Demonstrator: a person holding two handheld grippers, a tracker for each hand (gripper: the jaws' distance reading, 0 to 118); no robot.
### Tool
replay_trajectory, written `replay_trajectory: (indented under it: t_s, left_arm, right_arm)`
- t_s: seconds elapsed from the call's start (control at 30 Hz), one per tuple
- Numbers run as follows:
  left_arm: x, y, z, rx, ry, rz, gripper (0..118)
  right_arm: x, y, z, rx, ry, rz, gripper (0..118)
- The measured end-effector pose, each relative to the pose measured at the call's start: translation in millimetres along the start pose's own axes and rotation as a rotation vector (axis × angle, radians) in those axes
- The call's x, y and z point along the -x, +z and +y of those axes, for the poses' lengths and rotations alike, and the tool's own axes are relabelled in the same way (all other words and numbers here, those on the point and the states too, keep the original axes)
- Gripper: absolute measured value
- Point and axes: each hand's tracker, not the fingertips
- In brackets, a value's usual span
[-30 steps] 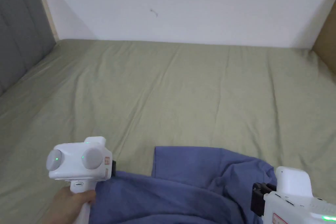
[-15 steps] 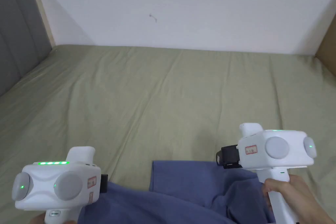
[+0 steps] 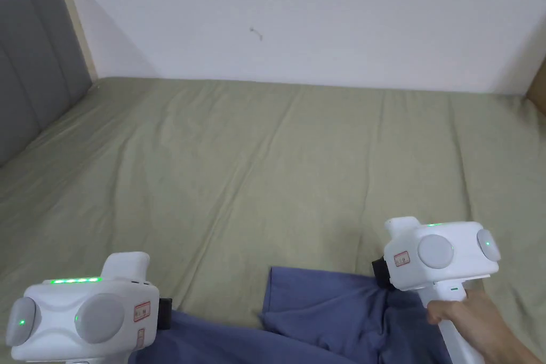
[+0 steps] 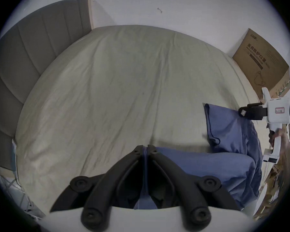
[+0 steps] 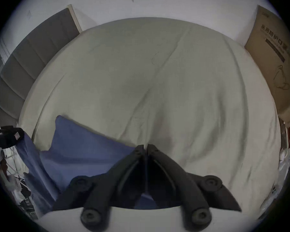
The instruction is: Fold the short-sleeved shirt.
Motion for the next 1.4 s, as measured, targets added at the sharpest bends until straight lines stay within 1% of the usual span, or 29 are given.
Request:
replay_trajectory:
  t_s: [0.07,0.13,0.2,0.27,0.33,0.43,0.53,0.57,0.63,0.67,0.73,0.8,0.9,1.0,1.1,1.17,1.27,1.33,1.37,1.4]
  left_arm:
    - [-1.0,11.6,1.9,-0.012,-0.015,0.005,2]
    - [-1.8,27.2,7.8,-0.037,-0.027,0.003,2]
    - [-1.8,45.2,14.5,-0.069,-0.019,0.002,2]
    - [-4.1,65.9,23.9,-0.119,-0.024,0.020,2]
    - [-6.4,89.8,35.8,-0.175,-0.055,0.055,2]
    - [-7.5,123.8,56.8,-0.247,-0.054,0.076,2]
    - [-12.8,155.2,79.9,-0.313,-0.060,0.064,2]
    - [-15.1,163.9,86.8,-0.339,-0.073,0.072,2]
    - [-21.7,185.7,105.7,-0.386,-0.080,0.110,2]
    - [-22.7,194.4,114.6,-0.412,-0.082,0.106,2]
    - [-23.8,212.8,136.0,-0.447,-0.079,0.108,2]
    - [-27.9,228.9,156.4,-0.473,-0.106,0.127,2]
    - [-38.9,251.9,187.1,-0.530,-0.121,0.126,2]
    - [-54.8,271.1,218.3,-0.603,-0.151,0.162,2]
    - [-63.2,287.8,251.8,-0.653,-0.149,0.174,2]
    - [-64.6,299.1,274.8,-0.701,-0.122,0.171,2]
    - [-66.9,314.2,306.5,-0.755,-0.096,0.188,2]
    - [-69.1,323.0,325.2,-0.799,-0.071,0.212,2]
    - [-70.1,327.0,331.8,-0.813,-0.085,0.225,2]
    - [-70.8,332.2,336.4,-0.852,-0.065,0.240,2]
  right_arm:
    - [-3.1,16.5,0.3,-0.025,-0.027,0.015,3]
    - [-10.1,46.1,3.3,-0.086,-0.056,0.034,3]
    - [-18.4,79.7,6.8,-0.160,-0.074,0.007,3]
    - [-28.5,118.1,9.2,-0.219,-0.103,0.005,3]
    - [-41.4,162.8,10.2,-0.280,-0.135,-0.004,3]
    - [-62.8,224.9,11.2,-0.361,-0.171,-0.038,3]
    - [-84.1,280.3,13.2,-0.441,-0.206,-0.119,3]
    - [-91.5,294.3,16.2,-0.461,-0.233,-0.135,3]
    - [-106.4,328.2,19.8,-0.505,-0.278,-0.126,3]
    - [-112.0,342.1,21.9,-0.527,-0.305,-0.135,3]
    - [-122.6,368.1,29.1,-0.581,-0.322,-0.166,3]
    - [-126.8,389.2,36.3,-0.606,-0.309,-0.190,3]
    - [-128.8,413.2,54.6,-0.654,-0.326,-0.179,3]
    - [-125.8,429.8,83.7,-0.687,-0.319,-0.205,3]
    - [-128.1,447.8,116.8,-0.732,-0.339,-0.224,3]
    - [-128.6,463.6,137.3,-0.775,-0.369,-0.226,3]
    - [-127.0,487.0,168.0,-0.829,-0.380,-0.225,3]
    - [-120.1,506.2,185.0,-0.861,-0.366,-0.221,3]
    - [-116.7,513.3,191.0,-0.876,-0.365,-0.233,3]
    - [-112.2,521.7,197.1,-0.892,-0.358,-0.241,3]
